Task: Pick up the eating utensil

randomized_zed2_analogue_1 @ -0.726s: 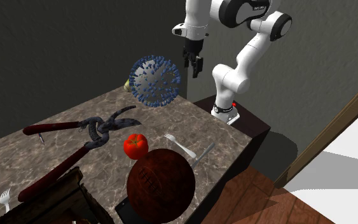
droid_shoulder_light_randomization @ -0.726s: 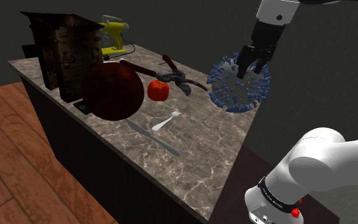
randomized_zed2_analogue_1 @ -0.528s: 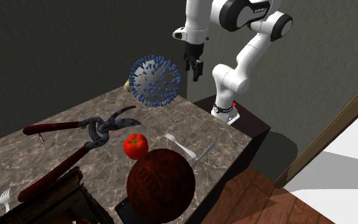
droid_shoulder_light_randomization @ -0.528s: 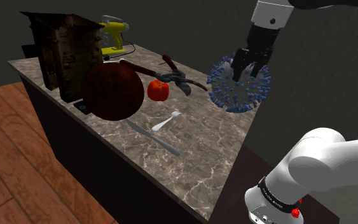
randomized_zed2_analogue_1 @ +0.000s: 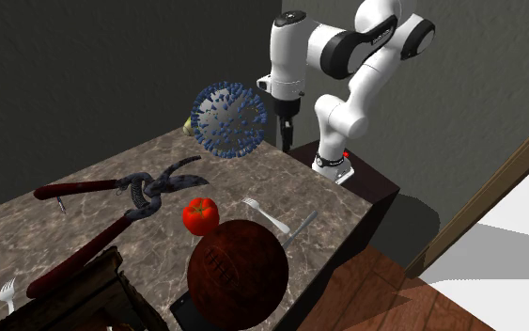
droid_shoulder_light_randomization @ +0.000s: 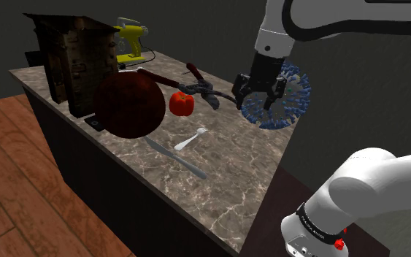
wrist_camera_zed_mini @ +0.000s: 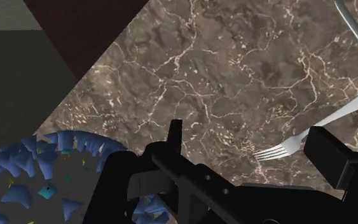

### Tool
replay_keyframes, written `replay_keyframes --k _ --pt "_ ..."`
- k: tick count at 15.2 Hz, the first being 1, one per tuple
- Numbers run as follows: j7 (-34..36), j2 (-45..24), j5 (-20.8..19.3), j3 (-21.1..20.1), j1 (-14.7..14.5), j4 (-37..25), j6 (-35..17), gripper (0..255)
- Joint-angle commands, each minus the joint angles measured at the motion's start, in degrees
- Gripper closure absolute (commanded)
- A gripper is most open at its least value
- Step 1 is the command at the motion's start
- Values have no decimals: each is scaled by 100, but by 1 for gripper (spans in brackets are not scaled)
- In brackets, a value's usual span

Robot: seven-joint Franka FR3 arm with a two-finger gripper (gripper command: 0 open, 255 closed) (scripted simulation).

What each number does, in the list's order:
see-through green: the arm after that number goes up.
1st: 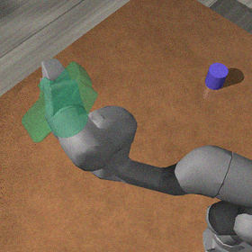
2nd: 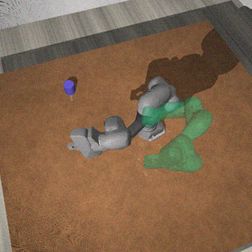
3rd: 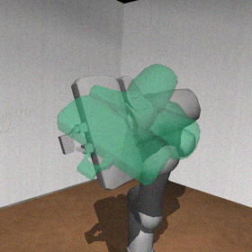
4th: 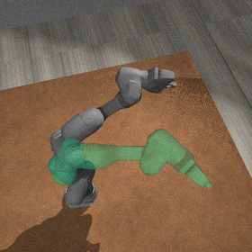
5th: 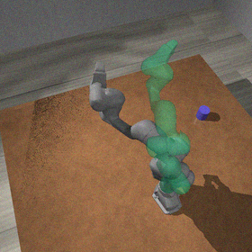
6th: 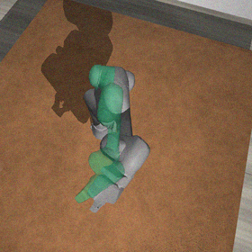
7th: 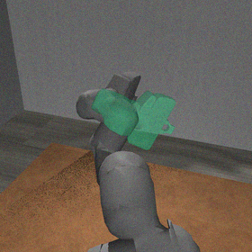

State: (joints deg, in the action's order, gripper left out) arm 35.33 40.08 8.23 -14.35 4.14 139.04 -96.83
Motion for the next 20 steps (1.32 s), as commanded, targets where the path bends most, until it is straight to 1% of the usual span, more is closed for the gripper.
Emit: replay_keyframes --k 1,5,9,12,15,16,20 --pt "639 -268 255 -268 76 22 -303 0" --pt "1754 -907 623 -726 268 -8 -962 0" --pt "2851 -1676 846 -1152 487 -162 -1665 0" --pt "3680 -2321 891 -1441 667 -349 -2203 0" --pt "4533 -3015 808 -1671 827 -588 -2737 0" --pt "4553 -3031 803 -1668 823 -593 -2749 0" --pt "4563 -3217 760 -1711 819 -432 -3083 0"
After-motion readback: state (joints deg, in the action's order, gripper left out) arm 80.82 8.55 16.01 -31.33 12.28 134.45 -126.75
